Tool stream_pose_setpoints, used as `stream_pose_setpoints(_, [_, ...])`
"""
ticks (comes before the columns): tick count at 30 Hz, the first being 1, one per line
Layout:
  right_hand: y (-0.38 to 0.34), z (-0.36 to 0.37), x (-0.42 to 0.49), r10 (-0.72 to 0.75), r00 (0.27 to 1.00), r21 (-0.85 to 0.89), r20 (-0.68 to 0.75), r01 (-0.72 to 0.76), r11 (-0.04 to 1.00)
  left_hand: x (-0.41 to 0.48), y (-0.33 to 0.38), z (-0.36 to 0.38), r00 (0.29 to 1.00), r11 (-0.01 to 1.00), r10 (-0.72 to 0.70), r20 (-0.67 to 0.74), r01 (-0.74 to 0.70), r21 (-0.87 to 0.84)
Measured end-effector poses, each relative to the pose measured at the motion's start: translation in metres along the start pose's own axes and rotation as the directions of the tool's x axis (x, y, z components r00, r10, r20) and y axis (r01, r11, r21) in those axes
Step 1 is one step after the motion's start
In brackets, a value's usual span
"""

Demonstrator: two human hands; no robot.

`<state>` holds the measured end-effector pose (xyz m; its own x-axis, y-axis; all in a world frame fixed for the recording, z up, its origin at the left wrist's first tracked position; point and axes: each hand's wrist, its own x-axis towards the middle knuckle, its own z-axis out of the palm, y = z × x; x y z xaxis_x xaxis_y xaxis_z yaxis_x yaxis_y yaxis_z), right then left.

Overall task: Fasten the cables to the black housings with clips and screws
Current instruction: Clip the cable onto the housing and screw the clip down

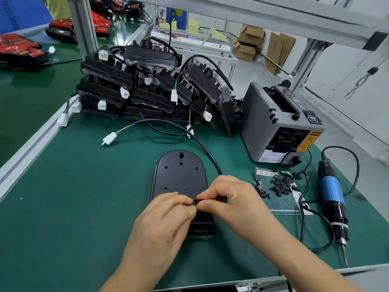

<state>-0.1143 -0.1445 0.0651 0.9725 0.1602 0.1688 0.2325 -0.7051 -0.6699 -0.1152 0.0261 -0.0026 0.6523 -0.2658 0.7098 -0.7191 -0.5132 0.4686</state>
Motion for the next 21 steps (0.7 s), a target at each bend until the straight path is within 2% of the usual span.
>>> stream_pose_setpoints(4, [-0.005, -0.006, 0.006, -0.037, 0.998, -0.121, 0.058, 0.044, 0.992, -0.001, -0.001, 0.002, 1.000, 1.000, 0.013, -0.010, -0.013, 0.008])
stream_pose_setpoints(7, [-0.011, -0.014, 0.015, -0.027, 0.978, -0.236, 0.208, 0.077, 0.969, -0.001, 0.000, 0.002, 1.000, 1.000, 0.015, -0.017, -0.014, 0.011])
stream_pose_setpoints(12, [-0.024, -0.025, 0.035, 0.047, 0.905, -0.376, 0.423, 0.128, 0.918, -0.001, 0.000, 0.002, 1.000, 1.000, 0.022, -0.015, -0.022, 0.012])
stream_pose_setpoints(16, [-0.026, -0.029, 0.057, 0.172, 0.828, -0.319, 0.534, 0.009, 0.948, -0.001, 0.001, 0.001, 1.000, 1.000, 0.022, -0.015, -0.022, 0.015])
stream_pose_setpoints(21, [-0.019, -0.029, 0.072, 0.236, 0.707, -0.241, 0.666, -0.096, 0.966, -0.001, 0.000, 0.002, 0.999, 0.999, 0.037, -0.024, -0.037, 0.011])
